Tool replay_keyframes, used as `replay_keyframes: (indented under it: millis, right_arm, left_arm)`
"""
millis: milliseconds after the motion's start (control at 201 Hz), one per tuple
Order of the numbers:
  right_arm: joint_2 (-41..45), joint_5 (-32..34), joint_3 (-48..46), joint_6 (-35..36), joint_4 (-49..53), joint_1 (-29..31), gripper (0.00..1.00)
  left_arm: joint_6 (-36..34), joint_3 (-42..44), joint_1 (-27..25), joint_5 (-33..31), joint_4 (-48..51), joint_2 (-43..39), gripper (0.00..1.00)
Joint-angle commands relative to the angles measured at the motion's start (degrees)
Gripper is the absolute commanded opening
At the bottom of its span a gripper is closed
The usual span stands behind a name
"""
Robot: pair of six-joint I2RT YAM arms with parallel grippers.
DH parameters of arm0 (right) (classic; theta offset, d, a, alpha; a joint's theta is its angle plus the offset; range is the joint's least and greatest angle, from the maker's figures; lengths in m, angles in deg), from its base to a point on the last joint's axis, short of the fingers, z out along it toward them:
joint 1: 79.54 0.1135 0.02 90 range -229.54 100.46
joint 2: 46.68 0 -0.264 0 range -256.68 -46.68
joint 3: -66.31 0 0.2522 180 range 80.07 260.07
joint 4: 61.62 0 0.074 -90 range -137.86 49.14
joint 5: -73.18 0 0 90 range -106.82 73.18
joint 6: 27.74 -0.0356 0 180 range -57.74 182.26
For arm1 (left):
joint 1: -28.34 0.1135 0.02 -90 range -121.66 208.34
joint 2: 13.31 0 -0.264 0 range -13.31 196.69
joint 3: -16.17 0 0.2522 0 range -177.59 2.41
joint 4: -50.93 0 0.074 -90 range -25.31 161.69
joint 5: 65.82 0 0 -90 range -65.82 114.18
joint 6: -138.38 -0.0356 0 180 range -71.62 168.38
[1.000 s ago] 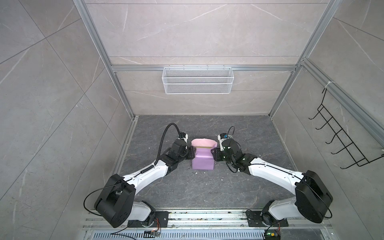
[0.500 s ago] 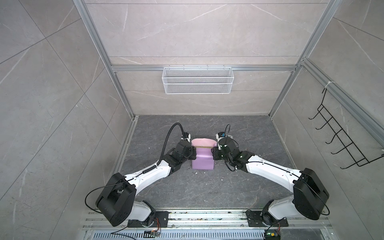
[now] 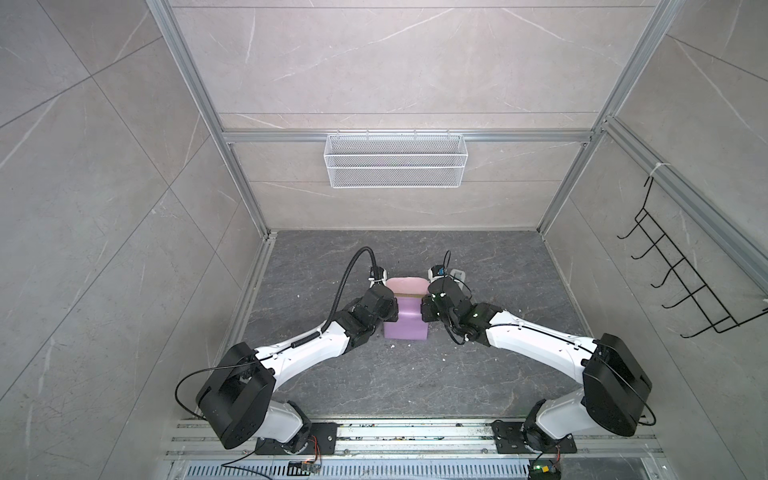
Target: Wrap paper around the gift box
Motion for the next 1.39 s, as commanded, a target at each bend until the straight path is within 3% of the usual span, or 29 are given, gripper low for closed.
replay_keyframes:
  millis: [0,115,254,702,1036,1384]
  right_arm:
    - [-1.8,0.6,-0.1,-1.0,3.0,0.6,0.21]
    - [-1.7,0.6,-0.3,-1.1,3.0,0.6,0.22]
    - [-1.5,0.7,-0.8,-1.2,2.7,0.6,0.21]
    - [-1.9,0.6,-1.3,-1.1,2.6,0.6,0.2]
    - [-1.9,0.7,-1.7,-1.1,2.5,0.6,0.19]
    - [-1.7,1.1,-1.2,-1.1,2.8,0.6,0.19]
  left_arm:
    - [1.6,-1.3,-0.4,0.3,3.9,-0.7,0.4]
    - [3.8,-0.8,-0.4,1.2,5.8,-3.3,0.46]
    - [7.2,0.6,-0.6,3.5,7.1,-5.0,0.46]
    - [3.8,0.4,-1.4,-0.9,7.5,-3.6,0.21]
    - [0.6,-1.3,-0.7,-3.2,7.7,-5.1,0.36]
    - [0.2,-2.6,-0.7,-1.3,7.3,-3.1,0.16]
